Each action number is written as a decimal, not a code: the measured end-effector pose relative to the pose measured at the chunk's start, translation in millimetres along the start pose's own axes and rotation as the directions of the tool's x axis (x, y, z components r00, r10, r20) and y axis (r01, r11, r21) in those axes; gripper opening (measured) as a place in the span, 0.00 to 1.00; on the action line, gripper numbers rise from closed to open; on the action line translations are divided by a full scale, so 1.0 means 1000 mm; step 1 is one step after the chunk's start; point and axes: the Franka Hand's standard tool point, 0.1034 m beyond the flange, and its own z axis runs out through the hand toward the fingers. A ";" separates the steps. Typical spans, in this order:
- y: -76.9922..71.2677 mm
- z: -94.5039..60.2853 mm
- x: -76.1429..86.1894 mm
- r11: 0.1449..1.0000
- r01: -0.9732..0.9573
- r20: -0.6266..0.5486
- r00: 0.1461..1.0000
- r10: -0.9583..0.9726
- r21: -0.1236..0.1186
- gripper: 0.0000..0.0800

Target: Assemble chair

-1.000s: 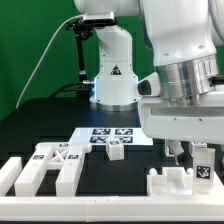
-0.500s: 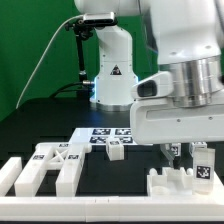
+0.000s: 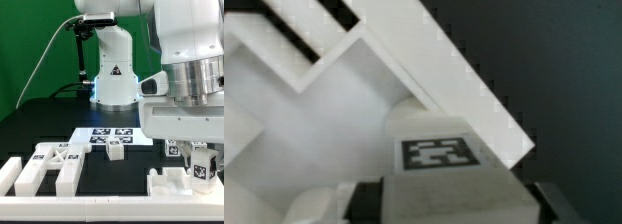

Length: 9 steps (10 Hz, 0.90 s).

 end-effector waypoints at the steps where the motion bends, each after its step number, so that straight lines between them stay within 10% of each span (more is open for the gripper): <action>1: 0.000 0.000 0.000 0.979 -0.206 0.006 0.979 0.206 0.005 0.36; 5: -0.005 0.002 -0.005 0.512 -0.859 0.076 0.511 0.856 -0.005 0.36; 8: -0.004 0.002 -0.005 0.639 -0.769 0.069 0.638 0.767 0.004 0.36; 9: -0.003 0.001 -0.004 0.801 -0.598 0.054 0.800 0.597 0.011 0.45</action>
Offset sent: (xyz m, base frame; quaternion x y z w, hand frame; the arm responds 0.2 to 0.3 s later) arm -0.0019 0.0052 -0.0039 -0.0077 -0.0400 0.4537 0.8902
